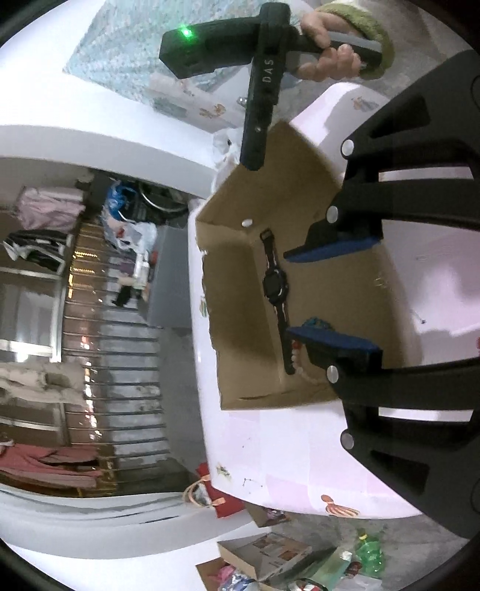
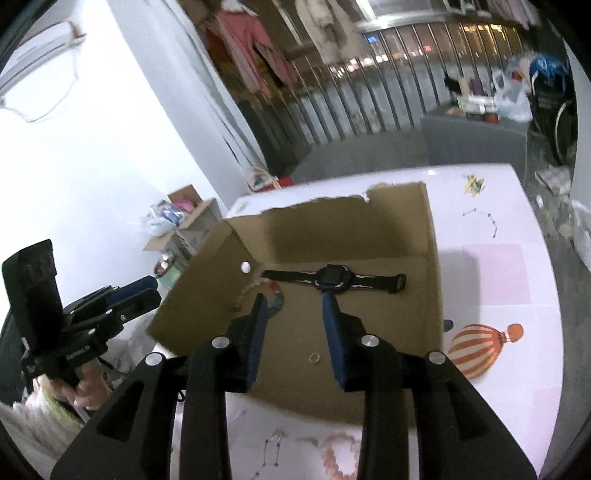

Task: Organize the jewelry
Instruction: 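Open both grippers to drop the charms into the box, then withdraw both grippers from the box toward the remaining charms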

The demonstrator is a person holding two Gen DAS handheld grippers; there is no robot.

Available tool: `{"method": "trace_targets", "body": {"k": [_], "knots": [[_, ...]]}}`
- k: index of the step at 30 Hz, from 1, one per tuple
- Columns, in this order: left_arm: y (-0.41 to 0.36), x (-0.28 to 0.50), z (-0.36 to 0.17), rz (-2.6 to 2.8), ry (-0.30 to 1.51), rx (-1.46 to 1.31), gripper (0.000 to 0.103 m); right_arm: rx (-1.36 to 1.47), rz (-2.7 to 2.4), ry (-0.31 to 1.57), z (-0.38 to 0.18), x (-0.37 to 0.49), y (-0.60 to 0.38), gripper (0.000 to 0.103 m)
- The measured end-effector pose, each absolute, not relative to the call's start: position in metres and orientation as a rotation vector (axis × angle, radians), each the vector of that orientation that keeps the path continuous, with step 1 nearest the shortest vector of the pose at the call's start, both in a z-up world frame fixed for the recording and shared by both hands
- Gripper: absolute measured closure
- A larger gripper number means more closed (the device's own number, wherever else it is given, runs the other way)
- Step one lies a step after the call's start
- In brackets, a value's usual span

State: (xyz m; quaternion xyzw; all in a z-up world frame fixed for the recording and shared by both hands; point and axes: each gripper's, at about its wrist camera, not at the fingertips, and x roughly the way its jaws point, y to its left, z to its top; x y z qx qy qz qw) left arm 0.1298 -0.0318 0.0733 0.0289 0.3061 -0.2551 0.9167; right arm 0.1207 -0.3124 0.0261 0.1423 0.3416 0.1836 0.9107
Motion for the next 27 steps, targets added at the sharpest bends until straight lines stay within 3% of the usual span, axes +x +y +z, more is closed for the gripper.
{"method": "trace_targets", "body": {"k": [11,27], "knots": [[-0.009,0.054,0.046,-0.577,0.641,0.097,0.069,0.231,0.462,0.674,0.01,0.048,-0.298,0.072],[-0.052,0.075,-0.047,-0.583,0.744,0.298,0.069,0.145,0.496,0.885,-0.075,0.062,-0.247,0.076]]}}
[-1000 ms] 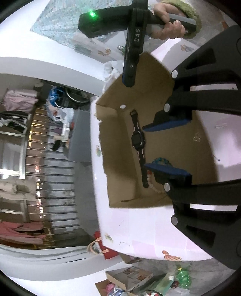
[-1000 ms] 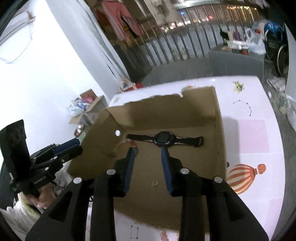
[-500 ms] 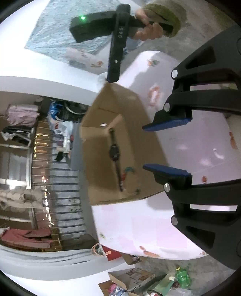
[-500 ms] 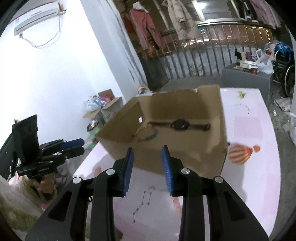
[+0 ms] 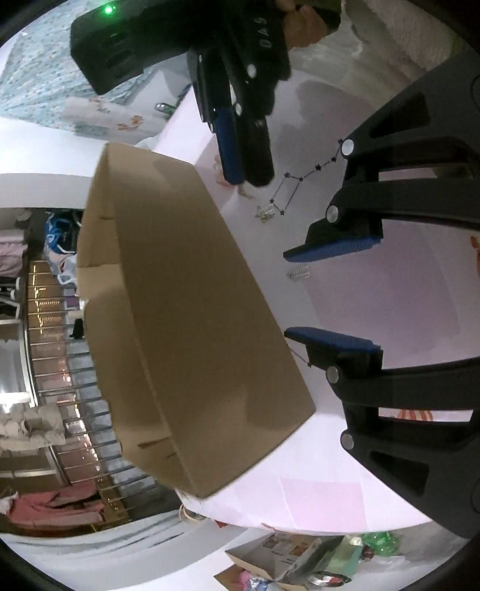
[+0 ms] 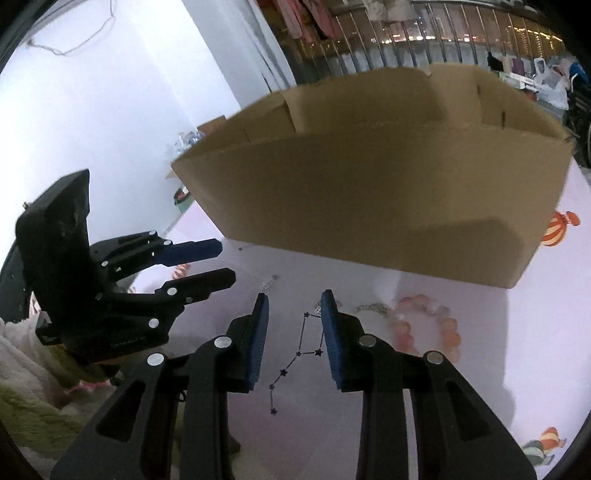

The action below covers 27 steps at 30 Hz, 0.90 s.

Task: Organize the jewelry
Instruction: 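Withdraw both grippers from the box toward the remaining charms, then close the left gripper on the small silver charm while the right gripper closes on the silver chain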

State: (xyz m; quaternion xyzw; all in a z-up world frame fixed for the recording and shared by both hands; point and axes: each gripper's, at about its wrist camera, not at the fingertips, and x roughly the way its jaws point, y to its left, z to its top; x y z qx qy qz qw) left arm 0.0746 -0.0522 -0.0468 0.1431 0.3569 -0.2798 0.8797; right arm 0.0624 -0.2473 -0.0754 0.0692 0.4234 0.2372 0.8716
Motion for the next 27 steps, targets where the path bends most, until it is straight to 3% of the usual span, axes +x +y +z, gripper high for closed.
{"method": "trace_targets", "body": {"k": [7,27], "knots": [[-0.064,0.081,-0.063,-0.596,0.774,0.335,0.081,0.066,0.453,0.914,-0.087,0.071,-0.238,0.081],[-0.068,0.093,-0.069,-0.62,0.816,0.336,0.098,0.034,0.42,0.927,-0.089,0.073,-0.224,0.082]]}}
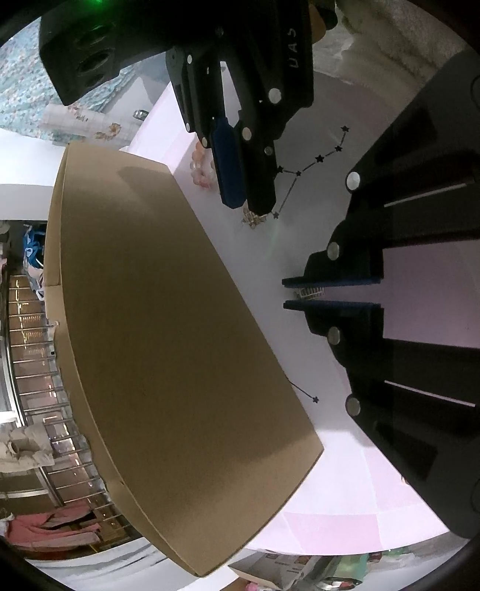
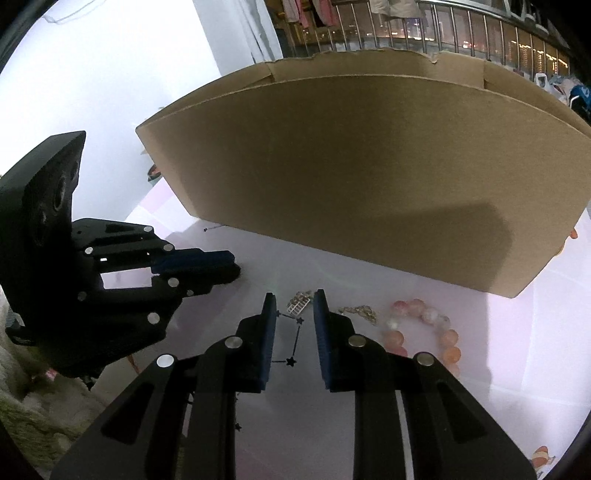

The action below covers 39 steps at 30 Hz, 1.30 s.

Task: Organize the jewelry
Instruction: 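Close the left gripper on the small silver charm while the right gripper closes on the silver chain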

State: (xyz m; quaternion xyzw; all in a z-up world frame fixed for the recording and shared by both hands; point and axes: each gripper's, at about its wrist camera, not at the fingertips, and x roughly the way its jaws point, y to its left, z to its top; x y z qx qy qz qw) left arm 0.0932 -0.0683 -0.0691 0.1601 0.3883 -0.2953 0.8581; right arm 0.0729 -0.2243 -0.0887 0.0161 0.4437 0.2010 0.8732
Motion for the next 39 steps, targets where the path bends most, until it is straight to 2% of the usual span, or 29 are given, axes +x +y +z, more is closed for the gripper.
{"method": "trace_targets", "body": {"k": [14,18,24,38,39], "knots": [[-0.054,0.089,-0.072,-0.577,0.821,0.3,0.099,-0.089,0.377,0.895,-0.09,0.077,-0.2,0.082],[-0.054,0.088,-0.072,-0.573,0.821,0.295,0.099,-0.099,0.369,0.893,-0.09,0.075,-0.2,0.094],[-0.053,0.089,-0.072,-0.571,0.822,0.288,0.099,-0.051,0.367,0.894,-0.09,0.077,-0.204,0.1],[-0.052,0.091,-0.07,-0.566,0.822,0.281,0.099,0.024,0.368,0.888,-0.078,0.075,-0.215,0.1],[-0.052,0.091,-0.069,-0.566,0.823,0.28,0.099,0.019,0.371,0.887,-0.078,0.075,-0.214,0.098]]}}
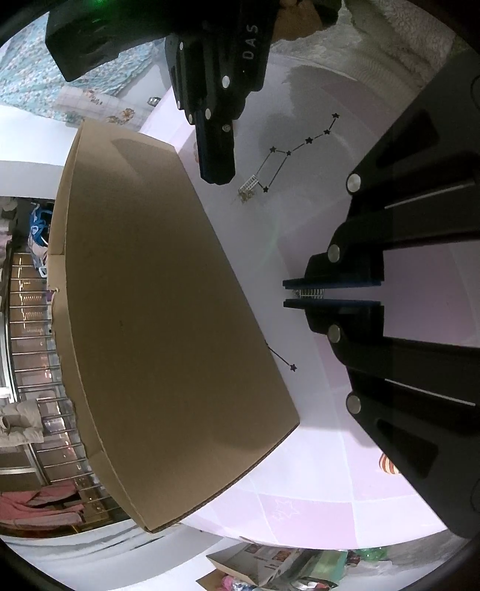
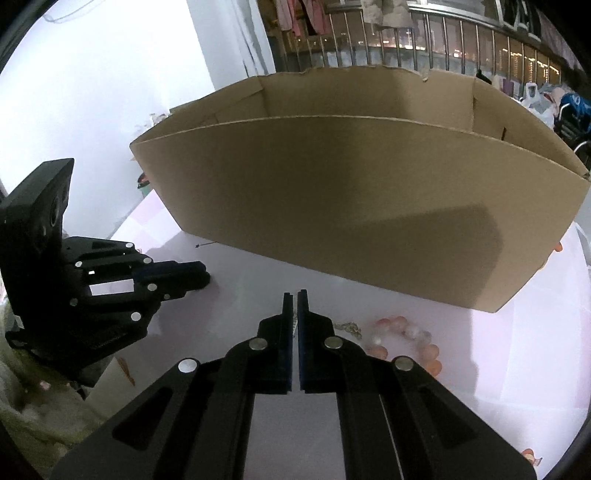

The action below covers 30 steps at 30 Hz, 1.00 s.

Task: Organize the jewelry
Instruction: 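Close the left gripper on the small silver charm while the right gripper closes on the silver chain, then lift both grippers with the silver pieces and carry them over the box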

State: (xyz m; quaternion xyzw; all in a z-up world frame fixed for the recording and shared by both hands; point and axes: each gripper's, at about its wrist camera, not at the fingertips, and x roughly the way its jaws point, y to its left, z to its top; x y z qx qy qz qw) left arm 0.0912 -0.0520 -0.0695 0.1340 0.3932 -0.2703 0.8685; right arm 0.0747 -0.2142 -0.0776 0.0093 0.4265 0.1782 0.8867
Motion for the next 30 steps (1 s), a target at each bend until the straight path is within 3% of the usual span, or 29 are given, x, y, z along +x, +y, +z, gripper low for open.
{"method": "trace_targets", "body": {"k": [3,7,8,12,19,30], "knots": [[-0.053,0.09,-0.069,-0.566,0.824,0.28,0.099,-0.025,0.374,0.888,-0.078,0.074,-0.207,0.076],[-0.054,0.09,-0.07,-0.565,0.823,0.281,0.099,-0.074,0.363,0.904,-0.084,0.075,-0.203,0.075],[-0.054,0.09,-0.07,-0.566,0.823,0.28,0.099,-0.084,0.36,0.912,-0.086,0.076,-0.202,0.076],[-0.054,0.09,-0.069,-0.565,0.822,0.282,0.099,-0.099,0.334,0.911,-0.089,0.077,-0.204,0.094],[-0.054,0.091,-0.069,-0.565,0.82,0.276,0.099,-0.063,0.352,0.909,-0.086,0.079,-0.207,0.1],[-0.054,0.088,-0.063,-0.557,0.799,0.273,0.099,0.026,0.353,0.865,-0.071,0.072,-0.22,0.1]]}}
